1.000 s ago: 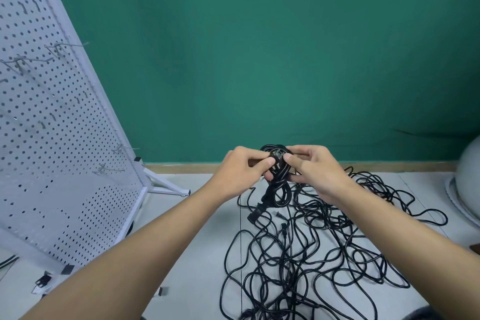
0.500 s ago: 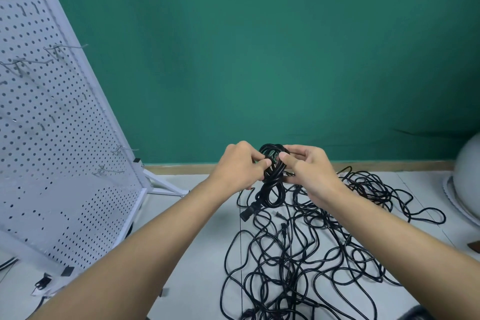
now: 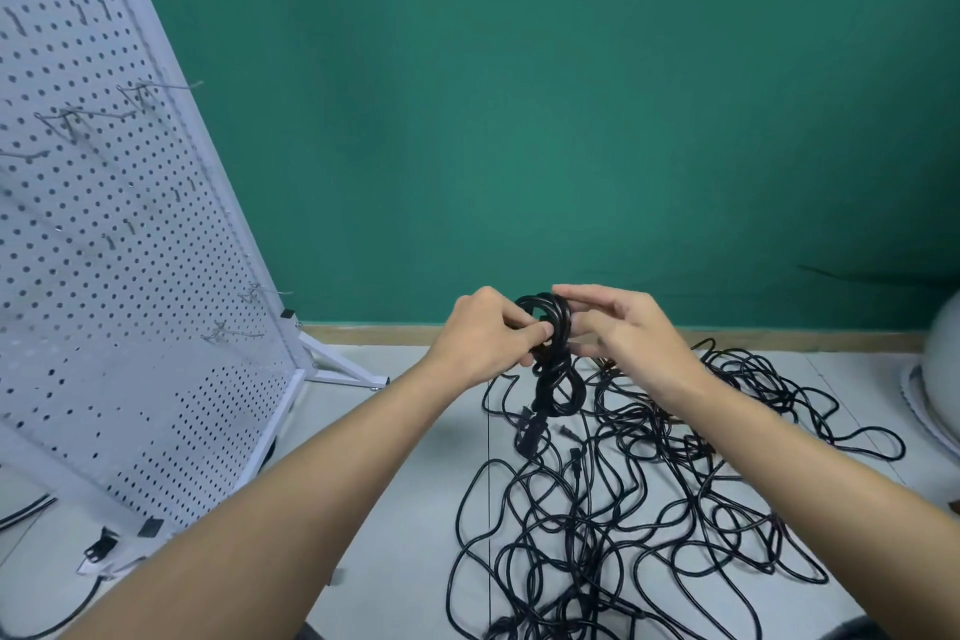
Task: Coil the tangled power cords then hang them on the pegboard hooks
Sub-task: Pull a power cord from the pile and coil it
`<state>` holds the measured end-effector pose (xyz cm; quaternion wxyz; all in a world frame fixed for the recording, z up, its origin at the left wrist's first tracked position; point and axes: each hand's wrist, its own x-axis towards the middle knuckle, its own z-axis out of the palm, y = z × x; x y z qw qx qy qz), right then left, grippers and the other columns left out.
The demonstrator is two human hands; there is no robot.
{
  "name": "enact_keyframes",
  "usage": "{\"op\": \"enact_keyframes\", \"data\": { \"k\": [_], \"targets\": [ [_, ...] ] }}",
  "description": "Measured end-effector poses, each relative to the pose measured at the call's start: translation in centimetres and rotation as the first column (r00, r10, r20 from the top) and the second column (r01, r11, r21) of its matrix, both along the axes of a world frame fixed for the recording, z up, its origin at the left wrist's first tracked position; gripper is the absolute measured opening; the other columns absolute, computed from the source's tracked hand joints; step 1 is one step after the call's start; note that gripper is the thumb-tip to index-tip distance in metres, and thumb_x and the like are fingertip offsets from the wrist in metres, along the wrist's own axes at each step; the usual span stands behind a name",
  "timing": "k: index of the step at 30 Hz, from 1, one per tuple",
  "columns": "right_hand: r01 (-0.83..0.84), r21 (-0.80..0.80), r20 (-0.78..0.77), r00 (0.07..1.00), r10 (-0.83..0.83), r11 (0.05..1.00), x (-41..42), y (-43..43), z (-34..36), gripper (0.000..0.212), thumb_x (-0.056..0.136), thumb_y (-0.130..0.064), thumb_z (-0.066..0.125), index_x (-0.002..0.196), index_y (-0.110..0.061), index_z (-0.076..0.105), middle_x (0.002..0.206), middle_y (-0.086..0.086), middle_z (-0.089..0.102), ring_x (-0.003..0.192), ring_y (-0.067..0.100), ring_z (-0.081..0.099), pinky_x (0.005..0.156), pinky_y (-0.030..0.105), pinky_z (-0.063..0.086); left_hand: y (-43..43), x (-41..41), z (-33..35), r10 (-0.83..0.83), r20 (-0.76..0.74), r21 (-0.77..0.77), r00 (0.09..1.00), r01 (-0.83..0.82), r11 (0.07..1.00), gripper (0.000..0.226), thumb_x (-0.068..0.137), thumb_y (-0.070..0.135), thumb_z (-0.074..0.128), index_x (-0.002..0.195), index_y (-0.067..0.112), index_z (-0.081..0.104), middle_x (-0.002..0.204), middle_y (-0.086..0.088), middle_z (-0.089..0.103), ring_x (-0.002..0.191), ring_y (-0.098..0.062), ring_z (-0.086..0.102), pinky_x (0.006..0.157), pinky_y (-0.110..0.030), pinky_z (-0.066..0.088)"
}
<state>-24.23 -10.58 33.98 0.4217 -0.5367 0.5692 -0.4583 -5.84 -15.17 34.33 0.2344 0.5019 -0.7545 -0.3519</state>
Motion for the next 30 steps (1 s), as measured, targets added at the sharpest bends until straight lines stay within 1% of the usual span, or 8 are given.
{"op": "enact_keyframes", "data": {
  "k": [3,8,12,18,20,24,28,30],
  "targets": [
    [-0.101,-0.02,-0.115,0.989,0.098,0.995,-0.6,0.1,0.1,0.053,0.096,0.013,0.046,0.134,-0.018,0.066,0.128,0.004,0.069,0.097,0.017,0.076,0.09,0.031,0.061,0.0,0.8,-0.6,-0.056,-0.105,0.041,0.993,0.061,0.997,0.022,0.098,0.035,0.067,0.084,0.027,0.082,0.064,0.007,0.07,0.056,-0.006,0.049,0.053,-0.015,0.036],
    [-0.128,-0.082,-0.358,0.929,0.091,0.988,-0.4,0.4,-0.3,0.059,0.085,-0.004,0.081,0.136,-0.028,0.065,0.113,-0.013,0.068,0.088,0.007,0.073,0.081,0.012,0.052,-0.3,0.9,-1.5,-0.127,-0.095,0.046,0.987,0.132,0.99,0.041,0.102,0.032,0.056,0.062,0.02,0.059,0.061,0.005,0.052,0.059,-0.012,0.04,0.061,-0.029,0.031],
    [-0.142,-0.16,-0.429,0.901,0.06,0.977,-0.3,0.6,-0.3,0.056,0.08,-0.008,0.087,0.129,-0.028,0.068,0.096,0.001,0.074,0.083,-0.003,0.067,0.084,0.018,0.057,0.0,0.8,-1.3,-0.155,-0.148,0.154,0.977,0.177,0.972,0.031,0.099,0.026,0.055,0.072,0.015,0.065,0.073,-0.002,0.054,0.072,-0.018,0.042,0.069,-0.036,0.031],
    [-0.234,-0.185,-0.529,0.842,0.104,0.955,-0.1,0.7,-0.5,0.058,0.081,-0.017,0.088,0.134,-0.021,0.066,0.1,-0.007,0.067,0.085,0.01,0.068,0.078,0.022,0.057,0.4,0.8,-1.0,-0.174,-0.12,0.235,0.977,0.199,0.952,0.051,0.084,0.064,0.051,0.071,0.015,0.054,0.072,0.001,0.042,0.072,-0.018,0.036,0.072,-0.041,0.028],
    [-0.242,-0.179,-0.508,0.853,0.121,0.954,-0.2,0.6,-0.7,0.06,0.082,-0.016,0.087,0.137,-0.023,0.063,0.106,-0.006,0.066,0.088,0.011,0.071,0.081,0.025,0.059,0.3,0.8,-1.6,-0.145,-0.149,0.176,0.978,0.17,0.97,0.063,0.088,0.072,0.058,0.08,0.01,0.067,0.071,0.0,0.046,0.07,-0.014,0.04,0.07,-0.038,0.029],
    [-0.226,-0.158,-0.395,0.907,0.148,0.961,-0.5,0.5,-0.8,0.06,0.085,-0.007,0.082,0.137,-0.028,0.06,0.099,-0.002,0.064,0.083,0.015,0.073,0.085,0.028,0.06,0.1,0.7,-2.2,-0.144,-0.224,0.068,0.964,0.163,0.984,0.031,0.09,0.054,0.069,0.09,0.025,0.08,0.08,-0.01,0.069,0.074,-0.011,0.053,0.074,-0.041,0.046],
    [-0.093,-0.138,-0.245,0.968,0.057,0.986,-0.3,0.1,-0.6,0.057,0.081,-0.004,0.08,0.13,-0.025,0.061,0.091,-0.005,0.061,0.067,0.014,0.065,0.073,0.028,0.055,0.5,0.2,-1.9,-0.077,-0.325,0.001,0.943,0.082,0.997,0.017,0.089,0.044,0.074,0.093,0.028,0.081,0.088,0.002,0.079,0.087,-0.014,0.075,0.091,-0.047,0.058],
    [-0.018,-0.098,-0.127,0.992,0.006,0.995,-0.3,0.0,-0.6,0.05,0.076,-0.006,0.079,0.12,-0.022,0.064,0.087,-0.005,0.059,0.072,0.031,0.069,0.077,0.039,0.057,0.5,-0.1,-2.0,-0.02,-0.39,-0.008,0.921,0.018,1.0,0.017,0.089,0.042,0.075,0.091,0.026,0.08,0.091,0.005,0.079,0.091,-0.019,0.076,0.093,-0.048,0.058]
  ]
}}
